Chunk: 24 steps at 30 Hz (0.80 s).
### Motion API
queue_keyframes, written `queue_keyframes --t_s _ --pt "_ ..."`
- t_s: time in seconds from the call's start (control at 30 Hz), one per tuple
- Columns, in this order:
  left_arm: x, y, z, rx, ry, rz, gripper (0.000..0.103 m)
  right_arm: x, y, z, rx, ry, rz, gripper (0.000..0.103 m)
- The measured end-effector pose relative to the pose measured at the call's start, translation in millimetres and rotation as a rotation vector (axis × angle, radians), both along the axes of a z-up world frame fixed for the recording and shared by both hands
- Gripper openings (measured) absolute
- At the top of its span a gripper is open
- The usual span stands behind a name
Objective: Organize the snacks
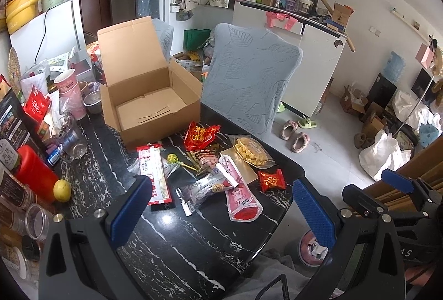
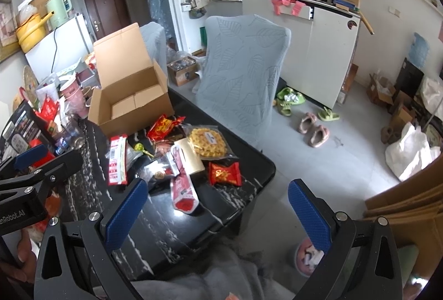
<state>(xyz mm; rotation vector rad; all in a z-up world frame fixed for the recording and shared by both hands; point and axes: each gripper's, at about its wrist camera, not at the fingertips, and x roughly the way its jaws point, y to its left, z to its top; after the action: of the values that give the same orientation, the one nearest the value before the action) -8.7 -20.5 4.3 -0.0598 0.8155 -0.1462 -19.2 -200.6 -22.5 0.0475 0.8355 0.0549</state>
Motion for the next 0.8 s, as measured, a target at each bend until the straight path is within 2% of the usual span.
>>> queue_keyframes --t_s 0.4,0.67,0.8 --pt "18.8 1.3 -9.1 -0.03 0.027 -0.029 0.103 11.9 -6.8 -10.6 0.032 0.032 -0.027 0.103" --pt "36.9 9.0 -34.9 -0.052 0.091 -0.022 0.103 28.5 -8.4 -34.7 0.035 0.077 -0.025 0.103" --pt "46.6 15.3 -53.6 -0.037 0.134 -0.008 0.103 38.0 -7.6 -53.3 0.048 0.106 -0.02 0.103"
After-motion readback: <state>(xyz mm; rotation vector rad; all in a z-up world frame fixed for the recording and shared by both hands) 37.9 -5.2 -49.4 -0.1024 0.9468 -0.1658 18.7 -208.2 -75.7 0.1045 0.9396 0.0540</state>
